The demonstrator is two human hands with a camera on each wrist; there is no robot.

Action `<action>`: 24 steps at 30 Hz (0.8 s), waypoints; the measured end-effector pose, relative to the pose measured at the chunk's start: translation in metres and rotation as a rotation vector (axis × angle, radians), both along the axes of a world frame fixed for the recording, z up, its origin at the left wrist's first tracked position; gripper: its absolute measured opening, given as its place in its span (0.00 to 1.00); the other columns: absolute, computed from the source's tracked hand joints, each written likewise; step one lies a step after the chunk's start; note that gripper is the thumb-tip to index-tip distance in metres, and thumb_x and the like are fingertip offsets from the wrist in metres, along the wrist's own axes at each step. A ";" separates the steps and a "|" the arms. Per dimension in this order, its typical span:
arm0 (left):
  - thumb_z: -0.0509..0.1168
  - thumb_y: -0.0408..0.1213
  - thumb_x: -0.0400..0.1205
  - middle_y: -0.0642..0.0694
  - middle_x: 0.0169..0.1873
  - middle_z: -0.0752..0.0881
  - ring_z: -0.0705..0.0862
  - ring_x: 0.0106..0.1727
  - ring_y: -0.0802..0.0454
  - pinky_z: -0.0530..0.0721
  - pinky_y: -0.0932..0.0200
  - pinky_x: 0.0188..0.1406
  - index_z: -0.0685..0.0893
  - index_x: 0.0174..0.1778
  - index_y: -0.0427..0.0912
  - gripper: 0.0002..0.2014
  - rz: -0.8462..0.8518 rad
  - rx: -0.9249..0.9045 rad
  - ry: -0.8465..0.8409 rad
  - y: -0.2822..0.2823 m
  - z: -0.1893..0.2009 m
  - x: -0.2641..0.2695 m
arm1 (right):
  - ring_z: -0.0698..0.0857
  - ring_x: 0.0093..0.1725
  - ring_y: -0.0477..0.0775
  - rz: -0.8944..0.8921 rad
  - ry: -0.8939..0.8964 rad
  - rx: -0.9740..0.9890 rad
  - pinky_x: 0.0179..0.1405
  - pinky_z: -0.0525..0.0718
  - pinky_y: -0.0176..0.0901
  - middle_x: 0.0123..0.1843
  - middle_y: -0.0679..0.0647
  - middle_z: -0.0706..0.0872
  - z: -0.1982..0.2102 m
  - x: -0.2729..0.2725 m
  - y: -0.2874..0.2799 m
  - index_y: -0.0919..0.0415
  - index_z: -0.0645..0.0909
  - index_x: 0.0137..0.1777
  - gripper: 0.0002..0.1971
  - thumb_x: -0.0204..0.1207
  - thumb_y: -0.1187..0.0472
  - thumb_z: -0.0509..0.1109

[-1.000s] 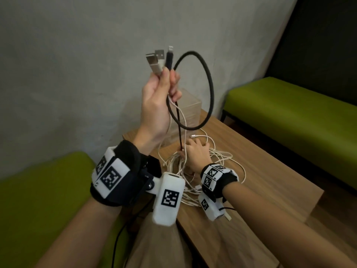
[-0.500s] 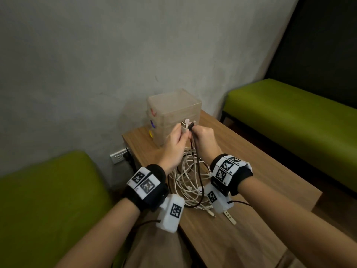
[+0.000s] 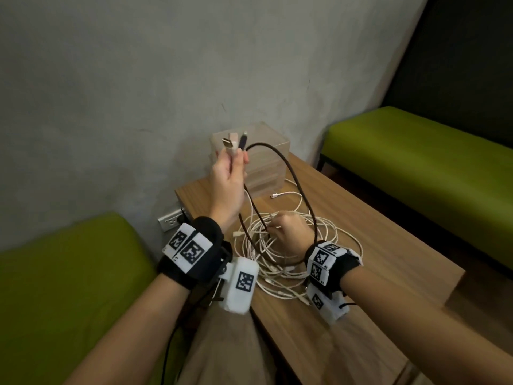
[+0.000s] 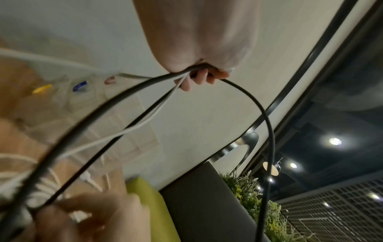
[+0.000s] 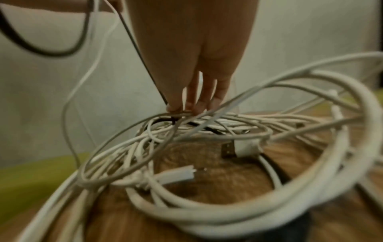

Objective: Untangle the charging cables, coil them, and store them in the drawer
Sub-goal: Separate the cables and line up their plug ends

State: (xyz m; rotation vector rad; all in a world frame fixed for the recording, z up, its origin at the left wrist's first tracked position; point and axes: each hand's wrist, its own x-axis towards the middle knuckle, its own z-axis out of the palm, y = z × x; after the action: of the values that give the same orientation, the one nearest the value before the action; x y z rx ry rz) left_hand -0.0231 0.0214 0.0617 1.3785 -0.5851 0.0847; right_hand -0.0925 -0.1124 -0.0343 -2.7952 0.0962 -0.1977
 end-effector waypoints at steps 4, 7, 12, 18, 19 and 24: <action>0.52 0.41 0.82 0.54 0.32 0.73 0.69 0.26 0.66 0.68 0.68 0.29 0.74 0.37 0.50 0.10 -0.006 -0.137 -0.026 0.014 0.024 0.002 | 0.83 0.54 0.62 -0.020 0.035 -0.122 0.50 0.80 0.51 0.53 0.59 0.85 -0.005 0.004 -0.011 0.62 0.85 0.54 0.11 0.78 0.59 0.65; 0.52 0.42 0.81 0.54 0.32 0.73 0.69 0.27 0.65 0.68 0.69 0.29 0.73 0.35 0.48 0.10 0.003 -0.216 -0.015 0.020 0.043 0.002 | 0.82 0.57 0.62 -0.056 0.129 -0.136 0.51 0.79 0.48 0.58 0.56 0.82 -0.016 -0.001 -0.015 0.61 0.83 0.56 0.11 0.78 0.61 0.63; 0.52 0.38 0.82 0.58 0.27 0.78 0.68 0.26 0.64 0.67 0.69 0.28 0.74 0.34 0.46 0.11 -0.123 -0.365 -0.057 0.014 0.067 -0.006 | 0.83 0.55 0.61 -0.120 0.230 -0.231 0.51 0.82 0.51 0.56 0.58 0.84 -0.009 -0.008 -0.018 0.63 0.84 0.53 0.10 0.79 0.62 0.62; 0.51 0.43 0.82 0.54 0.30 0.72 0.68 0.29 0.63 0.68 0.64 0.33 0.76 0.39 0.48 0.10 -0.134 -0.081 -0.073 0.001 0.035 -0.013 | 0.81 0.58 0.52 -0.033 -0.040 0.164 0.57 0.80 0.47 0.62 0.54 0.82 0.028 0.002 -0.001 0.56 0.73 0.67 0.21 0.74 0.60 0.68; 0.51 0.43 0.82 0.54 0.30 0.72 0.69 0.29 0.63 0.69 0.65 0.33 0.76 0.39 0.48 0.10 -0.130 -0.078 -0.075 0.000 0.035 -0.015 | 0.81 0.58 0.51 0.052 -0.013 0.191 0.57 0.78 0.45 0.62 0.55 0.82 0.033 0.003 0.005 0.58 0.73 0.67 0.19 0.76 0.59 0.67; 0.51 0.40 0.82 0.56 0.41 0.81 0.79 0.43 0.62 0.77 0.64 0.47 0.77 0.41 0.53 0.10 -0.161 -0.150 -0.084 0.002 0.036 -0.011 | 0.85 0.43 0.62 0.060 0.078 0.164 0.46 0.82 0.53 0.44 0.64 0.87 0.031 0.008 0.015 0.67 0.81 0.48 0.12 0.83 0.59 0.59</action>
State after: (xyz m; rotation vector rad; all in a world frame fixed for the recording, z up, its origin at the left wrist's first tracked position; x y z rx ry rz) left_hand -0.0346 0.0233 0.0981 1.1827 -0.7431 0.0556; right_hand -0.0846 -0.0973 -0.0037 -2.6383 0.0444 -0.0635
